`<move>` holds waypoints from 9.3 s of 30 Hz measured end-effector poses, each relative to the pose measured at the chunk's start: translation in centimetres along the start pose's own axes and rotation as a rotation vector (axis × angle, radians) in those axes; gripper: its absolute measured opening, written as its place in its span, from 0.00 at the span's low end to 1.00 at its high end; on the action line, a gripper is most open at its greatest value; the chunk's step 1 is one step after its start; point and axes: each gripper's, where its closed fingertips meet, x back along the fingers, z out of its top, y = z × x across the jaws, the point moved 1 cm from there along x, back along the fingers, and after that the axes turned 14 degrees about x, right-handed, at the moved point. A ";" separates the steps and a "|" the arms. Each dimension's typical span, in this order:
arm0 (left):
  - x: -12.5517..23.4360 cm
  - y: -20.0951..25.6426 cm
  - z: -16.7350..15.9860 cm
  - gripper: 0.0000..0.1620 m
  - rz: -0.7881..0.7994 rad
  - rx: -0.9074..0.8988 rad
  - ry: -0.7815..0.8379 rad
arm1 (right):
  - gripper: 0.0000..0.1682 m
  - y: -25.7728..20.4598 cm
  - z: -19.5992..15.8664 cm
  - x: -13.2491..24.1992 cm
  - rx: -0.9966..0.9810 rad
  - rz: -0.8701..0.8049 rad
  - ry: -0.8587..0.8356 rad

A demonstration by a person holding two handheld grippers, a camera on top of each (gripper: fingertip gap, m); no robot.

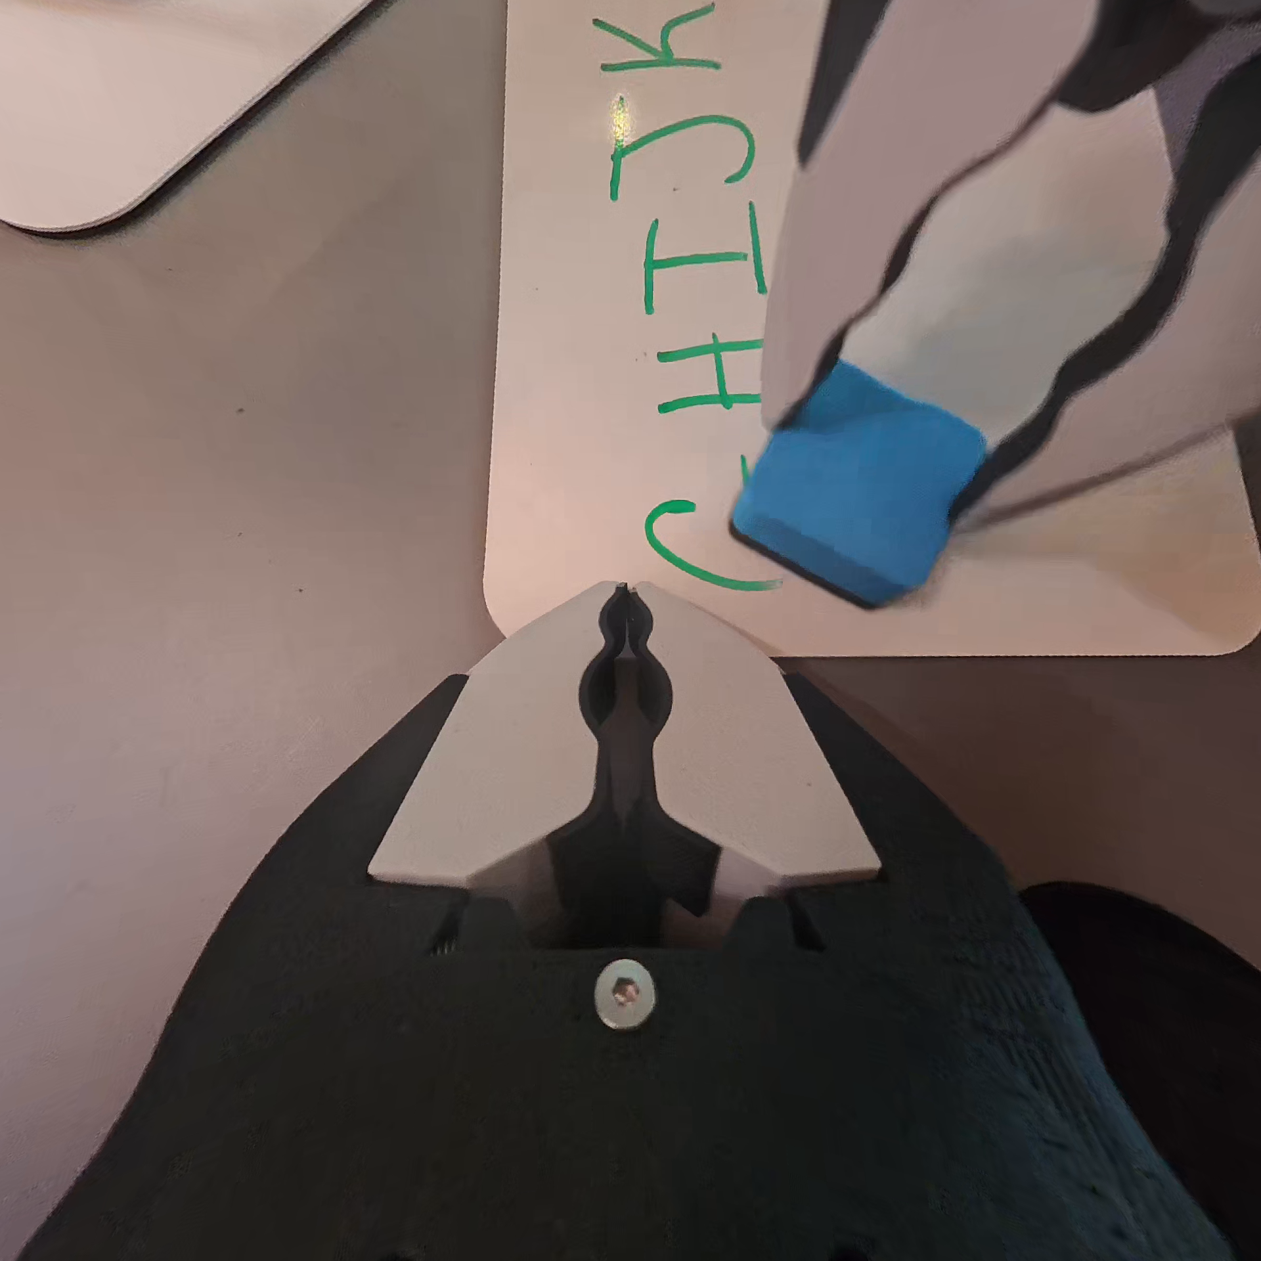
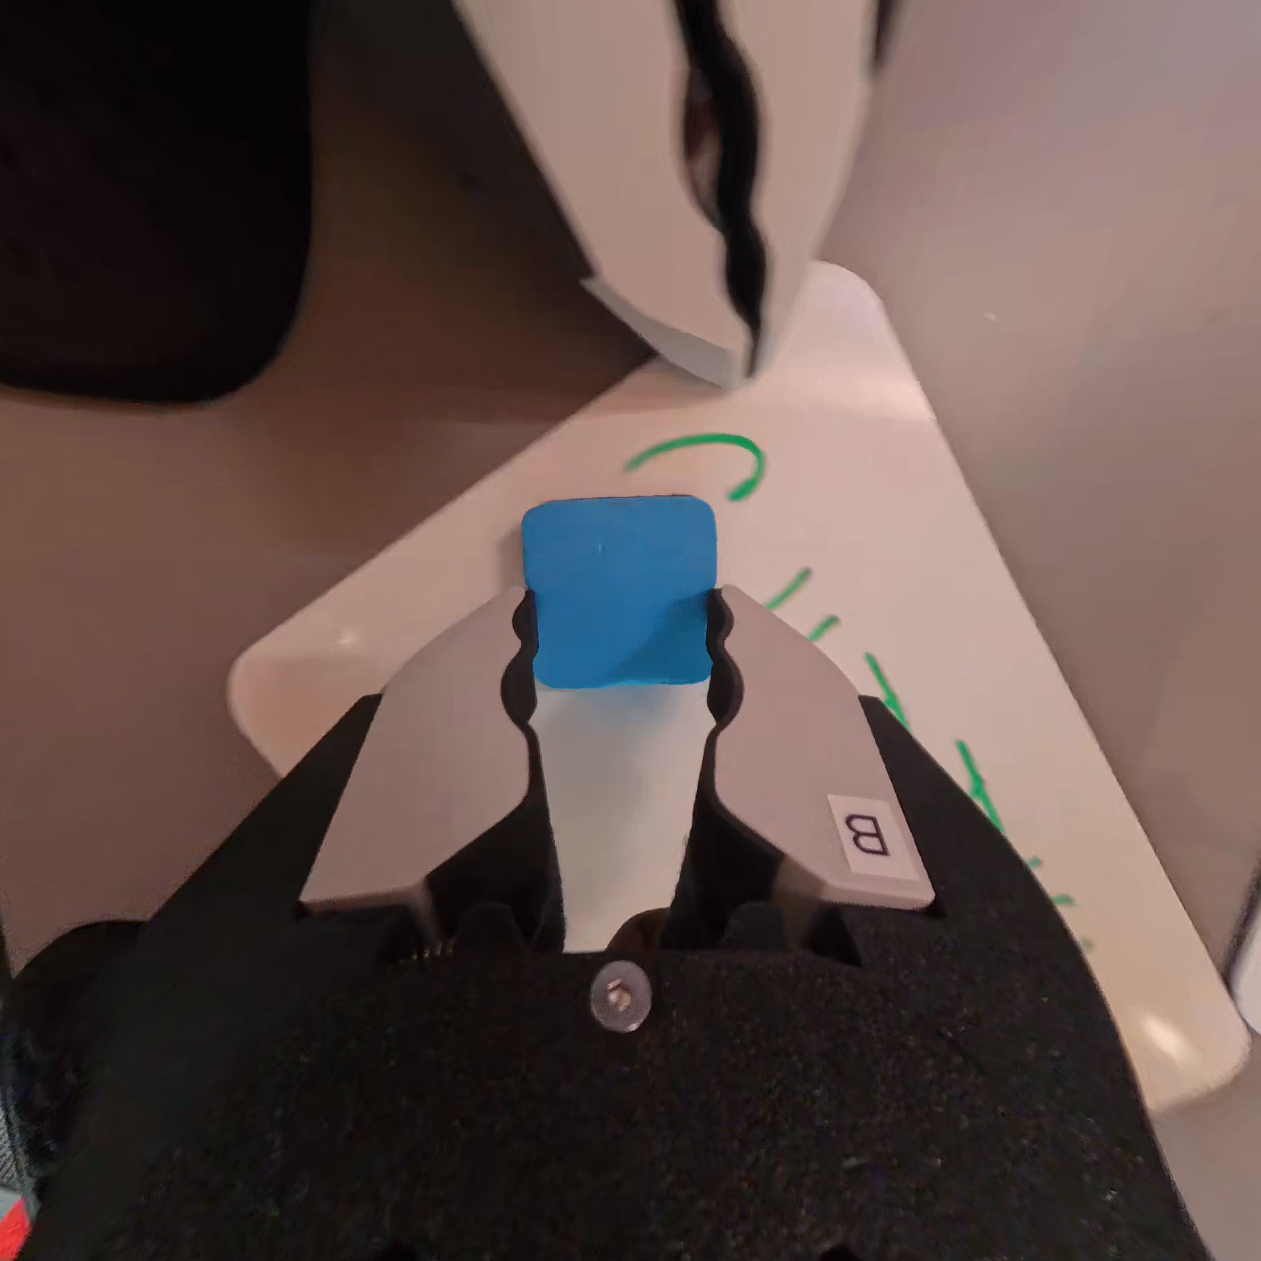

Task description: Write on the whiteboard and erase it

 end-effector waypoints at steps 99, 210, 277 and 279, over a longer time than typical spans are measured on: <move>0.3 -0.1 -0.3 0.01 -0.017 0.016 -0.004 | 0.29 12.8 -16.7 5.7 -0.656 -0.332 -0.029; 18.7 -11.7 -11.6 0.36 0.444 0.463 0.054 | 0.45 8.3 -13.0 16.6 -0.698 -0.825 0.407; 10.9 12.5 4.9 0.12 0.008 -0.710 0.359 | 0.11 -7.6 11.4 15.9 0.277 -0.442 1.169; 11.0 12.7 5.0 0.12 -0.015 -0.685 0.366 | 0.11 -7.4 11.1 16.2 0.267 -0.460 1.192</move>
